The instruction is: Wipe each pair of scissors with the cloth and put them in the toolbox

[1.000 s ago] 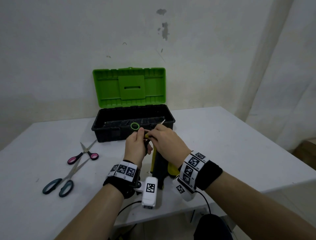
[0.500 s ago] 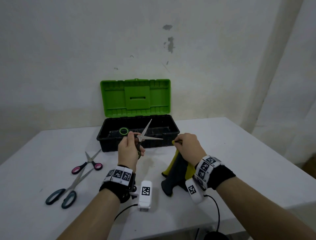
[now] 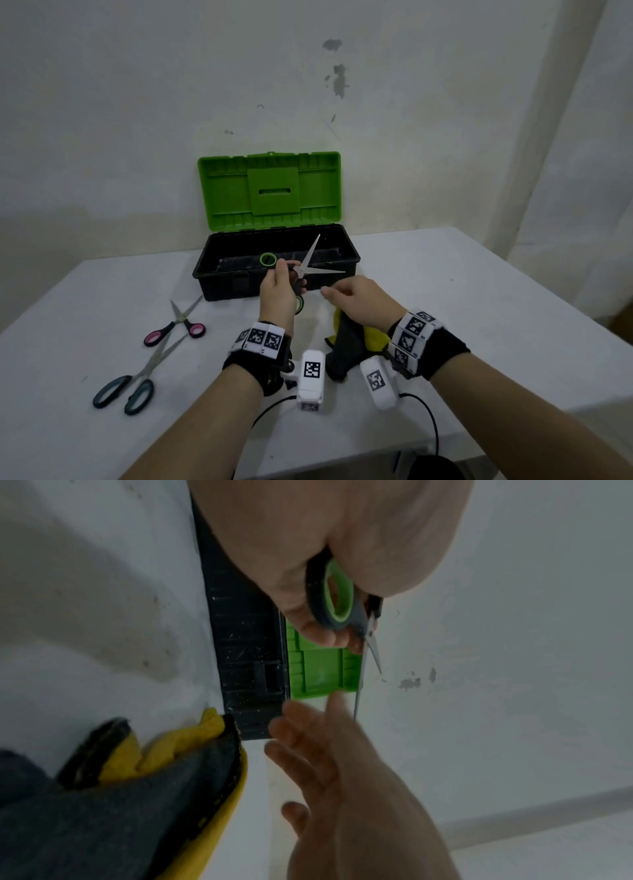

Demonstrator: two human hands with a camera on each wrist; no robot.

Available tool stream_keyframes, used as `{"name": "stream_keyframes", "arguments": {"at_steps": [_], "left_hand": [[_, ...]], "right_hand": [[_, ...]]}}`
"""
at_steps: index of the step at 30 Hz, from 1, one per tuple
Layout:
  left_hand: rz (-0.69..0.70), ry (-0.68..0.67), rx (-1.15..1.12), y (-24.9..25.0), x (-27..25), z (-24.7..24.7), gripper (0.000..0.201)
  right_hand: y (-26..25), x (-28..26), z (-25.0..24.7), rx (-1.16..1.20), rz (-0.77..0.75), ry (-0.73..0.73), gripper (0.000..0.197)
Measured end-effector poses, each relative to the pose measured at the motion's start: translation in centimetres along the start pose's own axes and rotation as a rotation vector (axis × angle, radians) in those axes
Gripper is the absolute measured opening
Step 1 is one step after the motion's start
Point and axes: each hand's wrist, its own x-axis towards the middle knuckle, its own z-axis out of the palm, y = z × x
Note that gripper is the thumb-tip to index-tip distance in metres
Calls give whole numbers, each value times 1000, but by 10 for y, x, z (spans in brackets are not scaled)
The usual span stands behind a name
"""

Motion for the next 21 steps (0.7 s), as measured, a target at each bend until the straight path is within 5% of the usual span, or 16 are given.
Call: {"name": "stream_keyframes", "arguments": {"at_steps": [8,11,14,21], "left_hand": [[-48,-52,-52,1,-11,18,35],[-39,-6,-120,6,-4,6,15],[-37,7,-122,14,8,-13,16],[-177,-287,163,31,18,-46,13]], "right_hand": [[-31,-6,3,571,-28,-57,14],[-33,-1,-3,585,-1,-3,13],[-31,4,-10,510,18,30,13],[-43,19,-9,417,12,127,16]]}}
